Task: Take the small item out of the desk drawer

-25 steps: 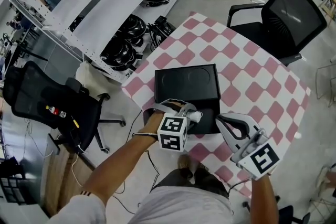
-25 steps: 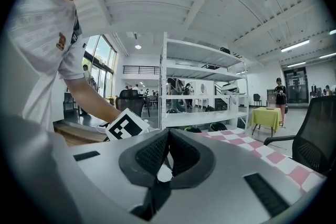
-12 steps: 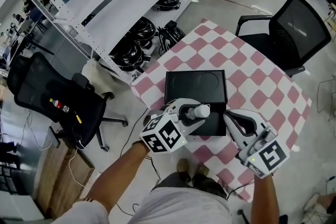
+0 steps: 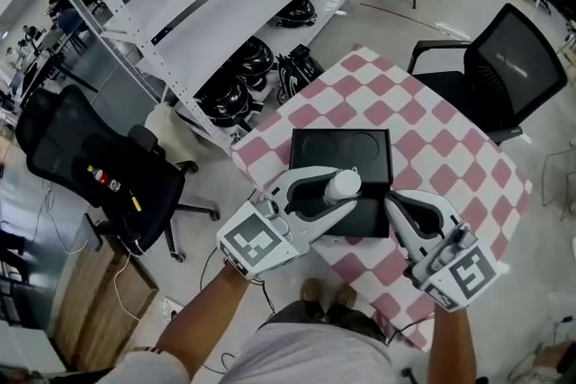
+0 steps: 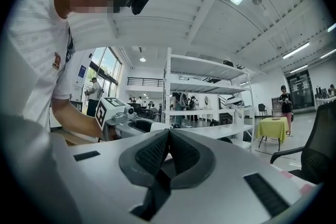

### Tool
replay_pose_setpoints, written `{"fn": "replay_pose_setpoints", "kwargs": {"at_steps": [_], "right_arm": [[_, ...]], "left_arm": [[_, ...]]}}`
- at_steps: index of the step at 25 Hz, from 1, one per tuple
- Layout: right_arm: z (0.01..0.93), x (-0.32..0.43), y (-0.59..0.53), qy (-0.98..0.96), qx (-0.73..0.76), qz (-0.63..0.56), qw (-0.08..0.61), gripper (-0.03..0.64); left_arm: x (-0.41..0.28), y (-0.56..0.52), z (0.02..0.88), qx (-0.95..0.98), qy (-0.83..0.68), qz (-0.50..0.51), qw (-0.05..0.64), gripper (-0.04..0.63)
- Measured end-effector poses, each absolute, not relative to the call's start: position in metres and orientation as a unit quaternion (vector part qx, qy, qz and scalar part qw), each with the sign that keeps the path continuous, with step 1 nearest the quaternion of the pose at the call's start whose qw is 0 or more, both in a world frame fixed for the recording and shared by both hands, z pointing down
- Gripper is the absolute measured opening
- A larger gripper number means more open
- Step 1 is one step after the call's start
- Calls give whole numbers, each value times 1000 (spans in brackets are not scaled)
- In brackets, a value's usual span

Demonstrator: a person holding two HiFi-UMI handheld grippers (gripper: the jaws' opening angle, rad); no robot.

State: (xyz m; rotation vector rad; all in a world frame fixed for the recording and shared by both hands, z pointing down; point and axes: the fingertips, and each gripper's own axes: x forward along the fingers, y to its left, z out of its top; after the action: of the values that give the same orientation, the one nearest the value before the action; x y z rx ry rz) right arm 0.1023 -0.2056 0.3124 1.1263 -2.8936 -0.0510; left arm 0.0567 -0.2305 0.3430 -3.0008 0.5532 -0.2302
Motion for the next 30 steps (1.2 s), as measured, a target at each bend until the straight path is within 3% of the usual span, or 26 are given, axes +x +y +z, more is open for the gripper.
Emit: {"fn": "replay_pose_setpoints", "kwargs": {"at_steps": [14,30], "right_arm": [[290,90,-187,-934,356,-27,-19,12],[279,91,-170,-931,359,-40,-50,11]], "left_arm": [[44,-203,291,-979,200,44,22,186],[44,-185,283,-978,195,65,32,186]]}}
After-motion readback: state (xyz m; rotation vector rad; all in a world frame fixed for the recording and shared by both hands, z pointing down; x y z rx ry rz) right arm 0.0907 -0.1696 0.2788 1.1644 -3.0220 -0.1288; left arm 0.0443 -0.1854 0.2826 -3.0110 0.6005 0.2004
